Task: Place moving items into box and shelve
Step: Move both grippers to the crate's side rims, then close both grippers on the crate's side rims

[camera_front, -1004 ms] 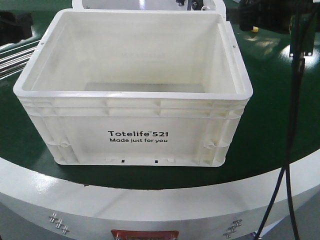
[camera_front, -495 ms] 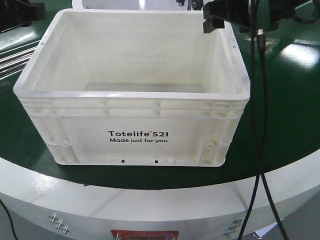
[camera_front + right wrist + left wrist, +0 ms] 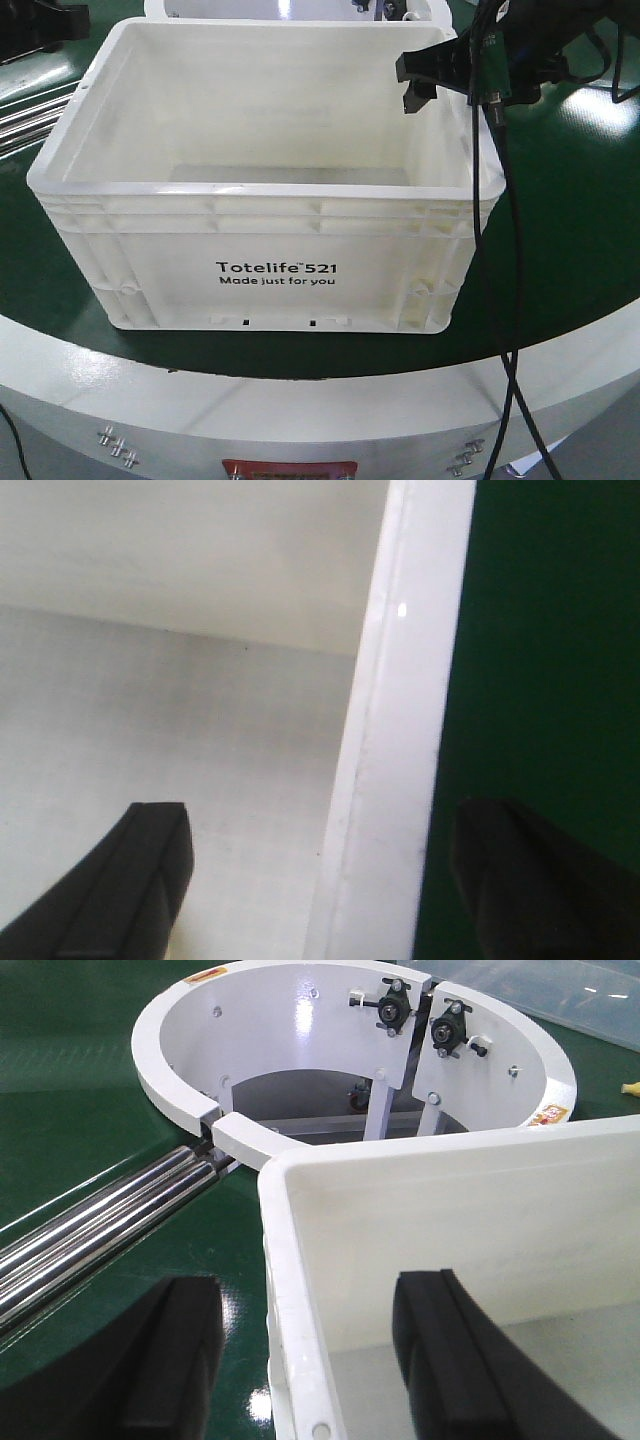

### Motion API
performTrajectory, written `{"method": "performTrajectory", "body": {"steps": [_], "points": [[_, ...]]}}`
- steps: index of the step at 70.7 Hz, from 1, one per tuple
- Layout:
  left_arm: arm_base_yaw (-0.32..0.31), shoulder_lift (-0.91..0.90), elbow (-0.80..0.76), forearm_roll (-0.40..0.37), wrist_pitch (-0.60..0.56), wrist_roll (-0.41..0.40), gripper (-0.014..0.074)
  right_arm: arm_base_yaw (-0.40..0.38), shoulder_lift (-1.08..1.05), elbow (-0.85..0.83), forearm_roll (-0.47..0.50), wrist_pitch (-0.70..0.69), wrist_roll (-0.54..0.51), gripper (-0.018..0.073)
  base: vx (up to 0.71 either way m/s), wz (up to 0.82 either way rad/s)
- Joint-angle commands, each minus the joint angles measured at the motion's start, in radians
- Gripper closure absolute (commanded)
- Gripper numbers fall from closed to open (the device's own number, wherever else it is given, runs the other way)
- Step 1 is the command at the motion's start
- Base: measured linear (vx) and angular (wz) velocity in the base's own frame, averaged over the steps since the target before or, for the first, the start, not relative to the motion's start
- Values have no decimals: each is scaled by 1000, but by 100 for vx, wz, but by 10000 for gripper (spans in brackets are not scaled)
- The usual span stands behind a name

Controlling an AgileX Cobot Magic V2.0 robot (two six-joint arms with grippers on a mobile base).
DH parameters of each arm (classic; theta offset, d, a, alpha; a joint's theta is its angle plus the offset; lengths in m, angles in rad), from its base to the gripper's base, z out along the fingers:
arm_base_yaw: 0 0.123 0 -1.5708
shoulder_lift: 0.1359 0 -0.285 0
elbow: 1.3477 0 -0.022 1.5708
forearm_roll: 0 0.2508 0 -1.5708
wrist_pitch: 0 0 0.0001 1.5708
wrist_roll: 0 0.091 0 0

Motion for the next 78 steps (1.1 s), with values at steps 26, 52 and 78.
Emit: {"method": "performTrajectory", "body": {"steps": [26,52,78], "points": [[-2,-31,-37,-12,-69,-12,114,-5,-27,-37,-6,-12,6,282,0,0],[-2,-30,-37,-12,-45,-12,114,-5,-28,-37,-6,-11,-6,574,0,0],[-5,22,-42,-16,-8,-20,114,-5,-28,-37,2,-11,-25,573,0,0]]}}
